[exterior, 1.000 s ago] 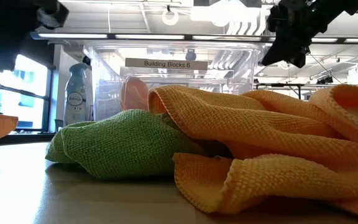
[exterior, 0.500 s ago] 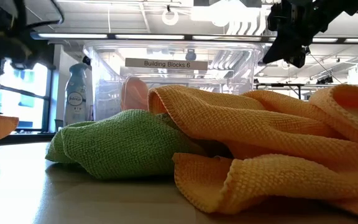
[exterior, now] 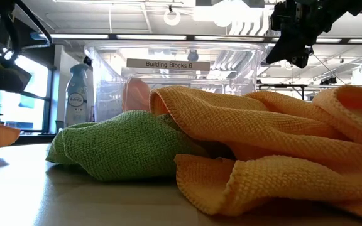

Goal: Sort microfiber towel by color & place in baskets
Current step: Put the orange towel into the top transparent bin

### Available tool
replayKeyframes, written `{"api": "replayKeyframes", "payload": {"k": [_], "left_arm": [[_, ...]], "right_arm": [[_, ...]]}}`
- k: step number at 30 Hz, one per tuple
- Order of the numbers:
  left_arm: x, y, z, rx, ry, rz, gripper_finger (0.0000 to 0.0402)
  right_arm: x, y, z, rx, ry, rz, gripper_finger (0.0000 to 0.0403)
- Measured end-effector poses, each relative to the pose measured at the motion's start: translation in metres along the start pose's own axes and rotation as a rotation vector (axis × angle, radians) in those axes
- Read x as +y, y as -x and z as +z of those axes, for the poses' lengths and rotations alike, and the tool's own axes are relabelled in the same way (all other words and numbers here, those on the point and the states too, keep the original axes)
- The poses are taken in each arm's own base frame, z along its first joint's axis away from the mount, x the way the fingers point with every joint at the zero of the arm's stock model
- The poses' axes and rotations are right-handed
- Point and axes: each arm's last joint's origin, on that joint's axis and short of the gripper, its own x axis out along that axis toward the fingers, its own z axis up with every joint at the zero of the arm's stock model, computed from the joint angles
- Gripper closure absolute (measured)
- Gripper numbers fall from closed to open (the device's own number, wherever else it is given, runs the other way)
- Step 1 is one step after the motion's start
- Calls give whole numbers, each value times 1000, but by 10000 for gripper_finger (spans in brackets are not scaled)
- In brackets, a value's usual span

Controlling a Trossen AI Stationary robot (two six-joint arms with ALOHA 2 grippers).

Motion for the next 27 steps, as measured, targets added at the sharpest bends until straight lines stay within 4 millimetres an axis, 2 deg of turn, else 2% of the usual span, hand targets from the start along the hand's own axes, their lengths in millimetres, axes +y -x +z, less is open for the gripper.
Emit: {"api": "replayKeyframes", "payload": {"k": [2,6,14,17,20,27], "left_arm": [[-3,10,-1,-17,-3,4,391],[-6,39,-3,-59,-19,39,391],[0,133,2,-267,2,24,400],[-2,161,5,-317,-24,-107,401],[-1,178,10,-365,-24,-169,401],[-6,197,18,-455,-64,-246,401]], "right_arm": [[0,0,0,0,0,0,403],[0,0,0,0,7,0,403],[0,0,0,0,19,-1,403],[0,0,0,0,19,-1,403],[0,0,0,0,22,-2,403],[0,0,0,0,17,-2,403]]}}
